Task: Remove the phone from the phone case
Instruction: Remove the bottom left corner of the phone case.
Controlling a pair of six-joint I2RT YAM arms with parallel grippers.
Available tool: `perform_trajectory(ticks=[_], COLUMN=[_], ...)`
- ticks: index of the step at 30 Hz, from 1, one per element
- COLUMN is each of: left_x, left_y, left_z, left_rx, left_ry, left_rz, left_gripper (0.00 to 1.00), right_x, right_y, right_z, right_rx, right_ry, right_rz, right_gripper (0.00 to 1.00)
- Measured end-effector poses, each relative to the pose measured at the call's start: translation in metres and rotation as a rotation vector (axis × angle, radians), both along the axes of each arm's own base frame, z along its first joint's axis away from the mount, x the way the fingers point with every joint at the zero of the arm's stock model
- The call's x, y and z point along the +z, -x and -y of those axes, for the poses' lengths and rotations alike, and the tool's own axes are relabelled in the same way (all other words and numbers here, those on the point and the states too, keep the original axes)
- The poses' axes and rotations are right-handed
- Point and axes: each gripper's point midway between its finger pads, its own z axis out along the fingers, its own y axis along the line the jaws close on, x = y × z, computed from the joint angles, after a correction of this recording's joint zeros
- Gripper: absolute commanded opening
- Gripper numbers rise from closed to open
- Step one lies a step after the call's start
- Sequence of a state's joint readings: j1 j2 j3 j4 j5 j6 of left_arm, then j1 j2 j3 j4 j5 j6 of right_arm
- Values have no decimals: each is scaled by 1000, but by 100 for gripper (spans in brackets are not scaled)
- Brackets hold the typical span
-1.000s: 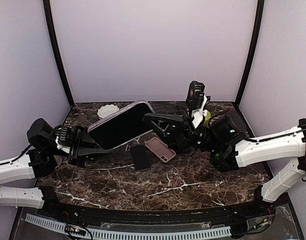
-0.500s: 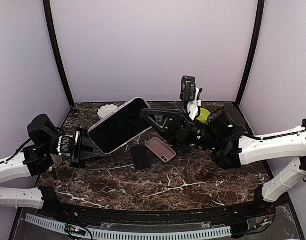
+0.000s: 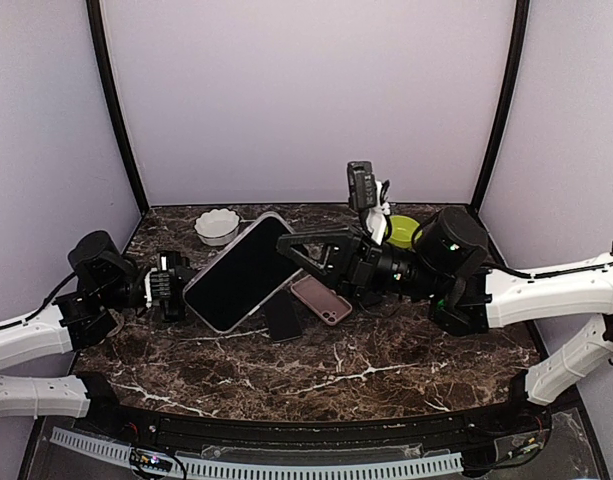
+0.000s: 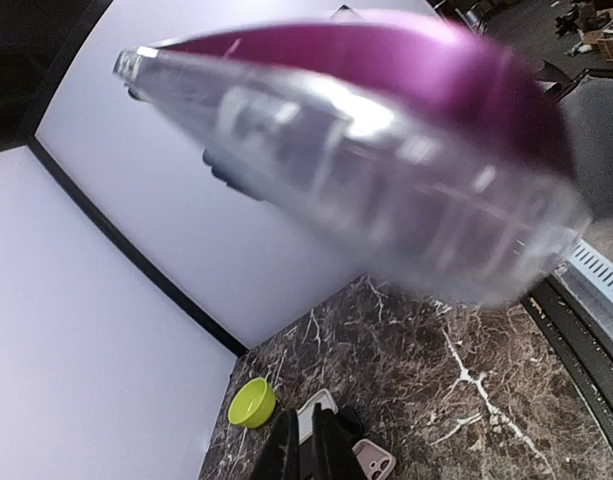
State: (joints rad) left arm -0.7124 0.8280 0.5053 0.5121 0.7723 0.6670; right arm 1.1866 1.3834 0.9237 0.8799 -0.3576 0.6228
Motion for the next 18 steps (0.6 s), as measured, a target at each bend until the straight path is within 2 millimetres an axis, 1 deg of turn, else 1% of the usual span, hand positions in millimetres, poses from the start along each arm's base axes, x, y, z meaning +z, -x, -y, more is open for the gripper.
perform_trajectory(ticks=[2,3,4,5,6,7,8,10,12,14,18], left_x=[-6,-10,-12,-13,-14,-14,-16,-18,-21,-19,-6], left_y=[-9,-11,-13,-13,-11,-9,-5,3,12,19,28], left_z=[-3,-5,-6,-6,-7,-7,-6,-6,-5,-6,-6], left_rx=[26,33,37,35,23,7,-17,-65,-120,-171,-236], left_ry=[-1,-4,-6,-8,-11,-14,-18,-27,-36,-34,14], left_rz=[-8,-15,-17,-17,-26,-30,-37,-61,-96,-137,-180], left_gripper=[13,19,23,32,39,45,54,60,61,58,53], right_x=[-2,-3,-2,-2,-1,1,2,9,14,18,19], right_y=[-1,-2,-3,-5,-7,-10,-14,-22,-28,-31,-27], right_z=[0,0,1,2,4,7,9,12,14,16,14], right_rx=[-7,-14,-23,-33,-45,-59,-75,-105,-127,-139,-121], right_ry=[11,14,16,18,23,24,26,20,16,12,13], right_rz=[0,5,13,22,33,49,65,97,126,162,209], right_gripper=[0,0,0,0,0,0,0,0,0,0,0])
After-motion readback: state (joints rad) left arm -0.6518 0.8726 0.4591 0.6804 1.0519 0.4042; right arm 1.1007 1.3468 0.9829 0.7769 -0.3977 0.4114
